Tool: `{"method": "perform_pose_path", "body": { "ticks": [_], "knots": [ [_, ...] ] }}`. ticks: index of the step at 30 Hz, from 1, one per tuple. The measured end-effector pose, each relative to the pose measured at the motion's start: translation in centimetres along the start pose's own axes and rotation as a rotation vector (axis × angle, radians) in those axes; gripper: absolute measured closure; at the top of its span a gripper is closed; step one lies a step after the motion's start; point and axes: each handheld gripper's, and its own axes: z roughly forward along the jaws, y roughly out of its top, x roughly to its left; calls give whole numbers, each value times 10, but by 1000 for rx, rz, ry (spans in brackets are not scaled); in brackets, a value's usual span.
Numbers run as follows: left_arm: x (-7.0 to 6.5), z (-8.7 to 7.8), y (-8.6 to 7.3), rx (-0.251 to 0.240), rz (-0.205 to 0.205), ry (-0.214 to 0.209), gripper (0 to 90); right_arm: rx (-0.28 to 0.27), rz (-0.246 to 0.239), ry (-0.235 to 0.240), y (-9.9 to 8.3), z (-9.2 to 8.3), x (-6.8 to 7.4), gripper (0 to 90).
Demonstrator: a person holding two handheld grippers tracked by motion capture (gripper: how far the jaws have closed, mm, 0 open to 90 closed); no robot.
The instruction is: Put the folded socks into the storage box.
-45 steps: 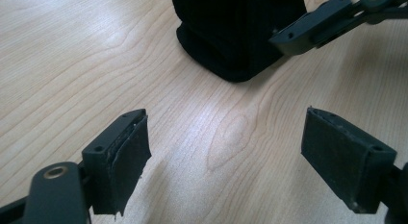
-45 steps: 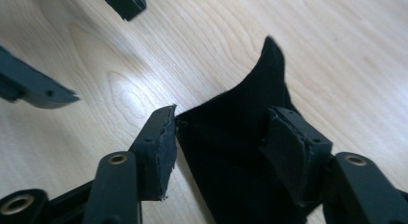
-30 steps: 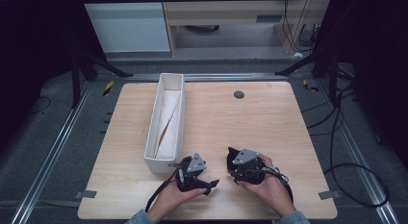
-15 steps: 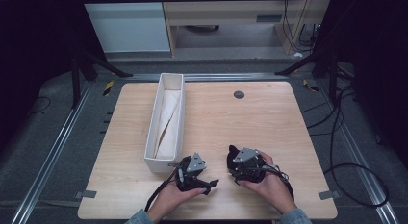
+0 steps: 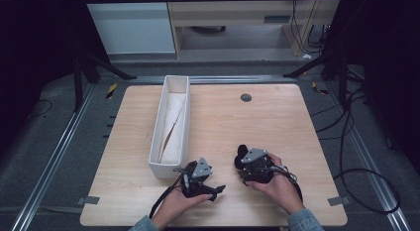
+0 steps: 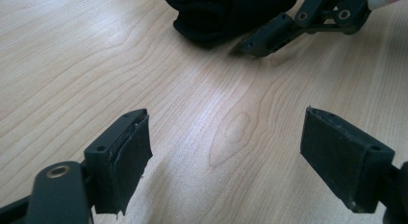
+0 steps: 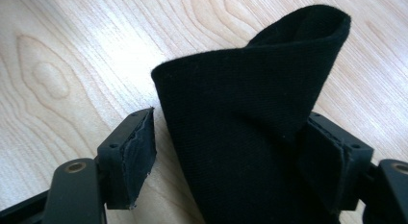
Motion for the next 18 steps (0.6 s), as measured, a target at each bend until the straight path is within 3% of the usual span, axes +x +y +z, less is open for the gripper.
{"method": "perform_pose_path", "body": {
  "ticks": [9, 18],
  "knots": [
    [1, -2, 1, -6, 0, 4, 175, 27, 9, -1, 4, 1, -7, 309],
    [0, -1, 1, -4, 2, 4, 175, 16, 37, 13, 4, 2, -15, 358]
  ]
}}
